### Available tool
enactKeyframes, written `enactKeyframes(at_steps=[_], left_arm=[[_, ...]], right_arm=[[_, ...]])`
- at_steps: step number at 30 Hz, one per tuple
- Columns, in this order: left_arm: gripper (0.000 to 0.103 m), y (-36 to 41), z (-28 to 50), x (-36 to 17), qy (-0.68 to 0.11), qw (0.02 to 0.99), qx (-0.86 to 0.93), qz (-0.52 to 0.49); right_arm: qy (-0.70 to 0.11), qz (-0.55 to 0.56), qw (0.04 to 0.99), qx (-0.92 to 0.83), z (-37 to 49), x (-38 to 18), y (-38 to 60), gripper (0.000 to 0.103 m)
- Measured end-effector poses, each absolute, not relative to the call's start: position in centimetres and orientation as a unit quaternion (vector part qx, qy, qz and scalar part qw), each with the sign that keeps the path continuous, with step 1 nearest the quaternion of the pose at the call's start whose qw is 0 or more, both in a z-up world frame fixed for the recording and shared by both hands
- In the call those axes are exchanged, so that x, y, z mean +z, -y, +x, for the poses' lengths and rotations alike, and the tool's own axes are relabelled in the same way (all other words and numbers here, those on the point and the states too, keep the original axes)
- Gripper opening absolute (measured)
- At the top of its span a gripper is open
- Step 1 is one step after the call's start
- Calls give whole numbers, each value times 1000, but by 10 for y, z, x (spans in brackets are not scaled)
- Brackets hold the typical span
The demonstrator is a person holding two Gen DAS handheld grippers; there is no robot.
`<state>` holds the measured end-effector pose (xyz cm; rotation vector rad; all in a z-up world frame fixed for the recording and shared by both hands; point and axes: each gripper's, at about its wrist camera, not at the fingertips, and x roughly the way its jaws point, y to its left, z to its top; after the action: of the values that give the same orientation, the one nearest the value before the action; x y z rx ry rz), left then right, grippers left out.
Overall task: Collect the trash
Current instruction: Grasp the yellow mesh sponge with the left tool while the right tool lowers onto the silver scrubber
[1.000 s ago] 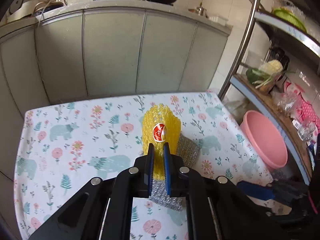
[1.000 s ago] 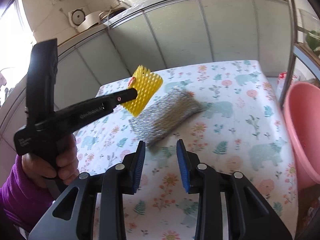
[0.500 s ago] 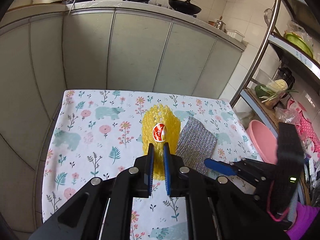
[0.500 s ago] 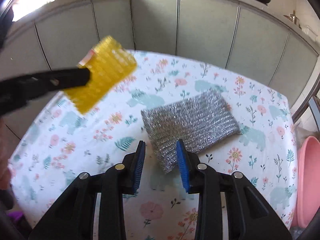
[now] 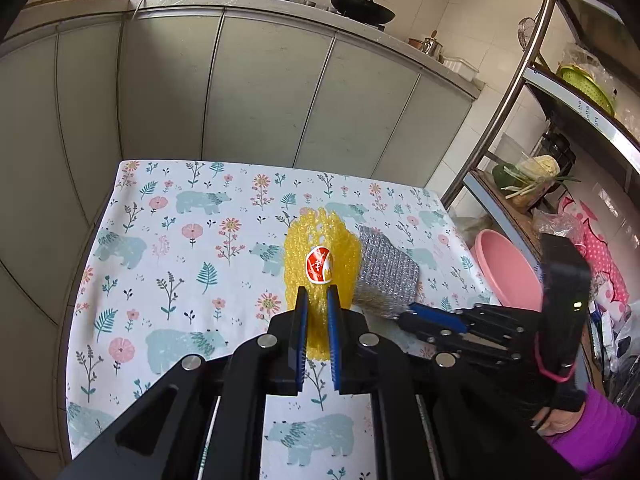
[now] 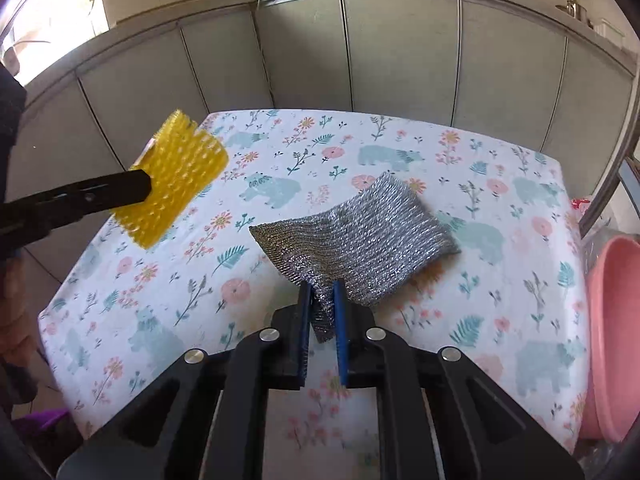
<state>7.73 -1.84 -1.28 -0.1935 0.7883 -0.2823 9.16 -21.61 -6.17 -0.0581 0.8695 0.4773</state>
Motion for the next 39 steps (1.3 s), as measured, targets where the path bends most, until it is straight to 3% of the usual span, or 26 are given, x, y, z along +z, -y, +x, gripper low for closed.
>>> enactKeyframes(at_steps=[15,18,23,26,31,39], left_arm=[[8,55,51,-13,-391,901,-176,-70],[8,61,47,-14,-393,899,-183,-66],[8,67,42,-12,-393,897,-190,-62],[8,70,40,-12,-393,897,-193,-61],[8,75,37,-11,-394,896,-197,-59],[8,74,31,-9,-390,897,-200,-57]], right_arm=[[-449,-41,861,237,8,-64,285,12],[-456,-31,861,225,1,-68,298,17],[-471,-14,857,208,-7,-66,310,39],[-471,0,860,197,-8,-61,314,46],[-471,58,865,162,7,-62,321,47],[-477,54,871,108,26,-75,313,47]])
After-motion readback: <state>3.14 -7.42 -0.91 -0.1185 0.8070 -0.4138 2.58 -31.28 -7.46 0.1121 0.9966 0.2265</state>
